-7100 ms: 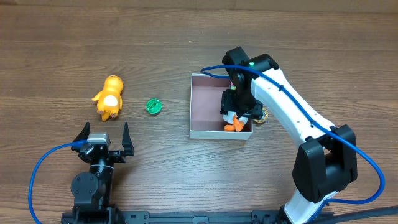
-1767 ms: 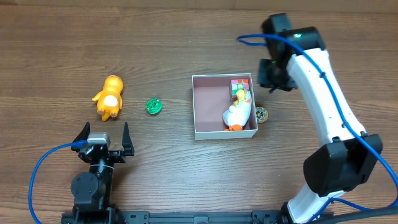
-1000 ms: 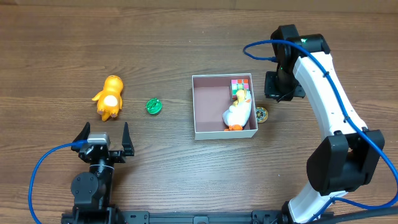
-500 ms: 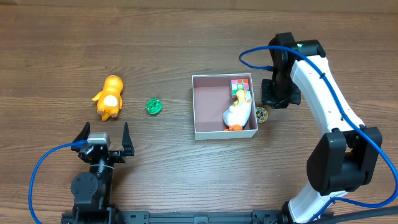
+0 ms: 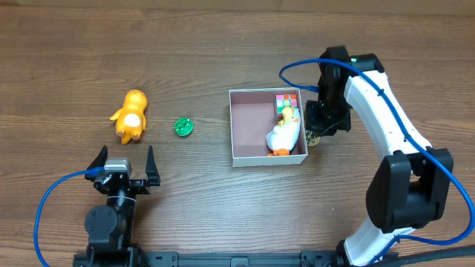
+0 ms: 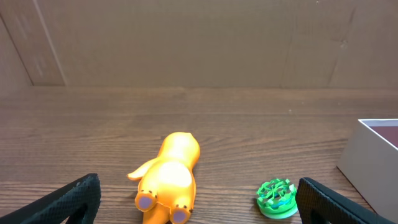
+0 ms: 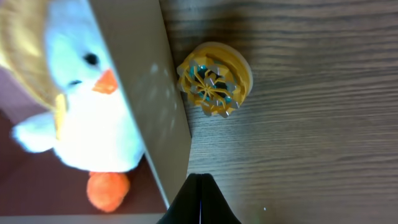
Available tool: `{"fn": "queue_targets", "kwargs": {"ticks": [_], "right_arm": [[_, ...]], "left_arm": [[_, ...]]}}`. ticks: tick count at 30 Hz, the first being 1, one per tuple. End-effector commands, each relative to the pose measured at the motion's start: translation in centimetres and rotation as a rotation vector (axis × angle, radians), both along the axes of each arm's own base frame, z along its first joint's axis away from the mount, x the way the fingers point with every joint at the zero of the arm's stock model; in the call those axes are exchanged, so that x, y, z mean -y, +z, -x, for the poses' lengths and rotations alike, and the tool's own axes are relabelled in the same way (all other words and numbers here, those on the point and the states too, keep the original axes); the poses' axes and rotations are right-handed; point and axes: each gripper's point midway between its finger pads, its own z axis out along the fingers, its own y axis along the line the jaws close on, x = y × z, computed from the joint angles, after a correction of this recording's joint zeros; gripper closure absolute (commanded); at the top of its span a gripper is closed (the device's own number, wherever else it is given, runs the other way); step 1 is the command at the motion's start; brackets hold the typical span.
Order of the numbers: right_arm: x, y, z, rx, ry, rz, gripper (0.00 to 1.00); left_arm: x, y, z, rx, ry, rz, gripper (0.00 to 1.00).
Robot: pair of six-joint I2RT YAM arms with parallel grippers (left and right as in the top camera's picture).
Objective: Pack container
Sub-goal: 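Position the right gripper above the gold round toy beside the box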
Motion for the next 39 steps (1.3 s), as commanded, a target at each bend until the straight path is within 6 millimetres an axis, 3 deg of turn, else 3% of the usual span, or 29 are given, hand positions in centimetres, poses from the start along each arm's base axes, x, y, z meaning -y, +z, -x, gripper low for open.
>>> {"fn": "queue_targets", "kwargs": {"ticks": [1,21,39], "right_arm": [[-0.2,-0.5,0.6,-0.012,0.007,-0.008,0.96],[-1.5,-0.4,0.5,-0.009,-0.001,-0.080,0.96],[-1.5,-0.4,0.4,-0.005,-0.004,-0.079,0.96]], "left_arm": [[-0.2,0.0,0.0,0.002,0.010,-0.023,0.00],[-0.2,0.0,0.0,0.002,0.010,-0.023,0.00],[-0.2,0.0,0.0,0.002,0.010,-0.023,0.00]]}}
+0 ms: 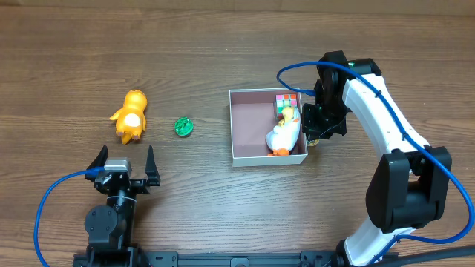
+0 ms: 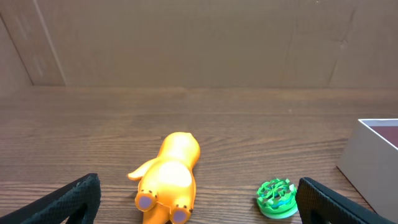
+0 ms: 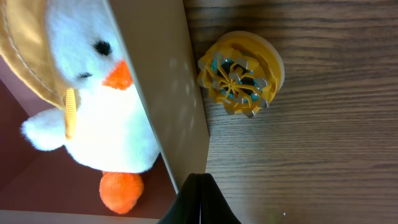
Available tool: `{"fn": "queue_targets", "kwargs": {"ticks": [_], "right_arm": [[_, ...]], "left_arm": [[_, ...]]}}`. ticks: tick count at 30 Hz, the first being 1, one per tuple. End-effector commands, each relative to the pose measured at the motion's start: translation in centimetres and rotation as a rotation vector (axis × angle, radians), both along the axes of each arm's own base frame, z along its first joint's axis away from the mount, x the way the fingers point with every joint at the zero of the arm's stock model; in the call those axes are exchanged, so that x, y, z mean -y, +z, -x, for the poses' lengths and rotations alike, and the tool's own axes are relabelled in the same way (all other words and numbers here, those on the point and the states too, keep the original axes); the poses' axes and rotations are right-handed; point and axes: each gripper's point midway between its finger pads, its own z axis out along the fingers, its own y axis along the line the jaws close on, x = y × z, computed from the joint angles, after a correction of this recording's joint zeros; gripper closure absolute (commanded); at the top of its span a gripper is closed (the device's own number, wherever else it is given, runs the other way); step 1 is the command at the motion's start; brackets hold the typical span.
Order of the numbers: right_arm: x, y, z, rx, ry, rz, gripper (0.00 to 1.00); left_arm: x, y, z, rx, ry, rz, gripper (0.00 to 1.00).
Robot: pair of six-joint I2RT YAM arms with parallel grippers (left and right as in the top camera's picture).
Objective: Pack container
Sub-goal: 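Position the right gripper above the gold round toy beside the box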
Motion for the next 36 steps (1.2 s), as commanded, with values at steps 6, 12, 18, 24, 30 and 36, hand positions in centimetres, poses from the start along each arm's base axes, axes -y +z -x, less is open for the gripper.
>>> {"fn": "queue_targets", "kwargs": {"ticks": [6,12,18,24,30,36], "right_arm": [[-0.4,0.3,0.2,0.000,0.003,-0.015,0.96],[-1.1,0.5,0.4,-0.009,-0.003,-0.060,0.96],[-1.2,0.5,0.6,-0.020,-0.004,-0.065,0.96],[-1.7,0.6,0.6,-0.020,-0.008,-0.093,0.96],[-1.7,0.6,0.5,-0.016,-0.008,-0.094,0.96],[-1.8,0.6,0.2,-0.004,-0.007,-0.096,0.96]], "left_arm": [[-0.2,0.0,0.0,0.002,0.010,-0.023,0.00],[-0.2,0.0,0.0,0.002,0.010,-0.023,0.00],[-0.2,0.0,0.0,0.002,0.010,-0.023,0.00],[-0.2,0.0,0.0,0.002,0.010,-0.023,0.00],[-0.2,0.0,0.0,0.002,0.010,-0.023,0.00],[-0.2,0.0,0.0,0.002,0.010,-0.023,0.00]]}}
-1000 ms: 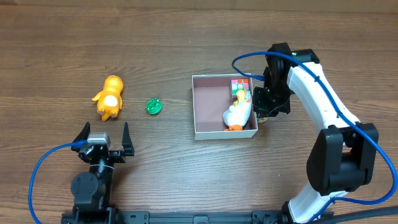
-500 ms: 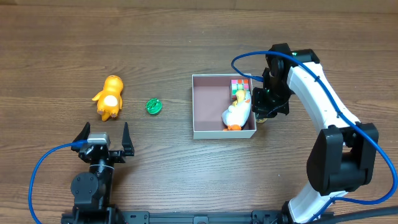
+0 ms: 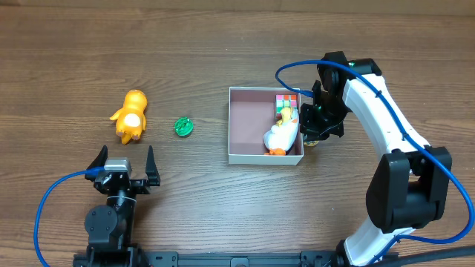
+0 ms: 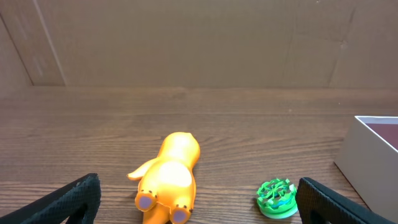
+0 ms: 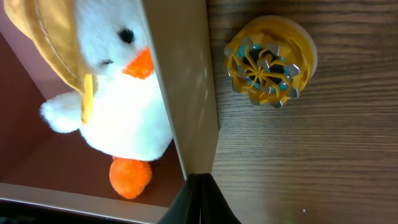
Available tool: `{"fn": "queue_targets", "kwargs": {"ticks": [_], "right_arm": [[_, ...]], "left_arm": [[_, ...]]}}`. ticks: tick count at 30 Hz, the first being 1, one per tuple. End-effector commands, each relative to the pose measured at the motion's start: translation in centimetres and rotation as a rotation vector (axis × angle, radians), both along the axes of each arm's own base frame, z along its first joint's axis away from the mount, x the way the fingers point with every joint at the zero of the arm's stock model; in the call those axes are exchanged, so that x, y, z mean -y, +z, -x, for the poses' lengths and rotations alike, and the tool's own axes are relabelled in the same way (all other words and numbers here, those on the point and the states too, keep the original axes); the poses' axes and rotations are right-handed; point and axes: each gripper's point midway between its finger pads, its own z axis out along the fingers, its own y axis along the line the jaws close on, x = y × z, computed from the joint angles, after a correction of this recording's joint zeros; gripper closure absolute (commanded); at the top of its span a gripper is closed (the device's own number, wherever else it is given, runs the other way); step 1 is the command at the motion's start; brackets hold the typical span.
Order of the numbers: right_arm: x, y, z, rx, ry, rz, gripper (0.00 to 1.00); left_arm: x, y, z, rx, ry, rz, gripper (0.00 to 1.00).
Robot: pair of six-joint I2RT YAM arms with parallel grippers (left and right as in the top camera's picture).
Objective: Pack container
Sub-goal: 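Position the right gripper above the gold round toy beside the box, then lower the right gripper toward the gold round toy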
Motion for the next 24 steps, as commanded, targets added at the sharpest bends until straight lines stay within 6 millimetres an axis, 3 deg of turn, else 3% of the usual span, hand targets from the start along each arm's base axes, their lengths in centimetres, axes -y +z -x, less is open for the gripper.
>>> {"fn": "queue_targets", "kwargs": {"ticks": [1,14,24], "right_arm": [[-0.5,0.3,-0.3,0.023,0.003,-0.022,0.96],[1.4,-0.4,-3.6,0.166,0.013,0.097,0.96],[0.7,-0.2,-5.5,0.243,0.010,0.067,0.96]], "left_arm": [[-0.2,0.0,0.0,0.002,0.010,-0.023,0.00],[-0.2,0.0,0.0,0.002,0.010,-0.023,0.00],[-0.2,0.0,0.0,0.002,0.010,-0.023,0.00]]}}
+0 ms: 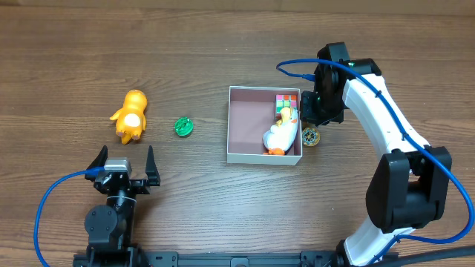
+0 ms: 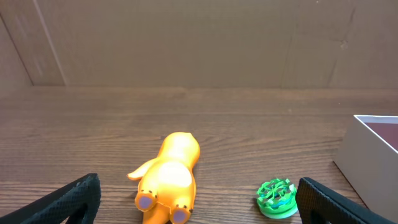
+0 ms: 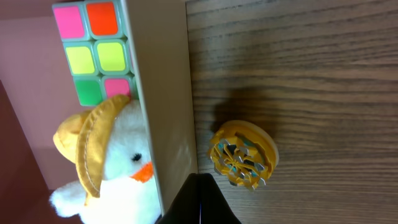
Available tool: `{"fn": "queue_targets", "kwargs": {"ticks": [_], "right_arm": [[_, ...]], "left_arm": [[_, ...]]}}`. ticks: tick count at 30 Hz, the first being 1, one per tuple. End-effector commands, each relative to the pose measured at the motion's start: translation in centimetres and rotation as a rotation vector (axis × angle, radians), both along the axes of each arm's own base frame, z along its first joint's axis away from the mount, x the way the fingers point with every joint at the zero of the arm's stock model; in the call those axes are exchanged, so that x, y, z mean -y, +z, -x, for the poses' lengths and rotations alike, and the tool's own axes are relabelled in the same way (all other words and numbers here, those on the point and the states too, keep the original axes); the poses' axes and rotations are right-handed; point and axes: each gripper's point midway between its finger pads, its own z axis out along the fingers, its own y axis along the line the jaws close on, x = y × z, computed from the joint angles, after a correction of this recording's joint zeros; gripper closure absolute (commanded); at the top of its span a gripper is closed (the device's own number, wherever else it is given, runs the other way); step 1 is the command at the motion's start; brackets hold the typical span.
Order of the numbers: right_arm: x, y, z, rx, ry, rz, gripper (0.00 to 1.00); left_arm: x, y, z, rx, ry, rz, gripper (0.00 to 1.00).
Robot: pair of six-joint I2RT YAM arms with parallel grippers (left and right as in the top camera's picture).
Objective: Pack container
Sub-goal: 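Lower the right gripper toward the gold round toy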
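Observation:
The white box (image 1: 231, 126) with a dark red floor holds a white plush duck (image 1: 280, 134) and a colour cube (image 1: 286, 100). A yellow spinner disc (image 1: 311, 136) lies on the table just outside the box's right wall. My right gripper (image 1: 313, 111) is shut and empty. In the right wrist view its shut tips (image 3: 200, 198) hang over that wall (image 3: 163, 93), with the disc (image 3: 244, 155) to the right and the cube (image 3: 96, 53) and duck (image 3: 115, 171) to the left. My left gripper (image 2: 199, 208) rests open, facing an orange toy (image 2: 168, 177) and a green disc (image 2: 277, 198).
In the overhead view the orange toy (image 1: 130, 115) and green disc (image 1: 183, 127) lie on the wooden table left of the box, beyond my left gripper (image 1: 122, 167). The box's corner (image 2: 367, 162) shows at the right of the left wrist view. A cardboard wall closes the far side.
My right gripper, still shut, has moved toward the far end of the box's right wall, from beside the duck to near the cube. The box, toys and left arm are unchanged.
My shut right gripper first stood beside the box's right wall near the yellow disc, then closer against it. By the last earlier moment the box stood slightly further left. Now the gripper is further back by the cube. The left arm stayed still throughout.

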Motion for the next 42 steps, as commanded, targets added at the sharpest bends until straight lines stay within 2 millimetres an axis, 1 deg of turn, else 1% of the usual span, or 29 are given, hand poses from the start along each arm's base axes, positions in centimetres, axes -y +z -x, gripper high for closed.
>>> {"fn": "queue_targets", "kwargs": {"ticks": [1,14,19,25,32,37,42], "right_arm": [[-0.6,0.4,-0.1,0.014,0.012,-0.027,0.96],[-2.0,0.6,0.3,-0.004,0.018,-0.109,0.96],[-2.2,0.7,0.4,-0.006,0.024,-0.110,0.96],[-3.1,0.6,0.4,0.003,0.051,-0.107,0.96],[-3.0,0.6,-0.2,0.035,0.061,-0.085,0.96],[-2.2,0.4,-0.5,0.048,0.059,-0.035,0.96],[-2.3,0.5,-1.0,0.070,0.084,-0.035,0.96]], "left_arm": [[-0.2,0.0,0.0,0.002,0.010,-0.023,0.00],[-0.2,0.0,0.0,0.002,0.010,-0.023,0.00],[-0.2,0.0,0.0,0.002,0.010,-0.023,0.00],[-0.2,0.0,0.0,0.002,0.010,-0.023,0.00],[-0.2,0.0,0.0,0.002,0.010,-0.023,0.00],[-0.2,0.0,0.0,0.002,0.010,-0.023,0.00],[-0.2,0.0,0.0,0.002,0.010,-0.023,0.00]]}}
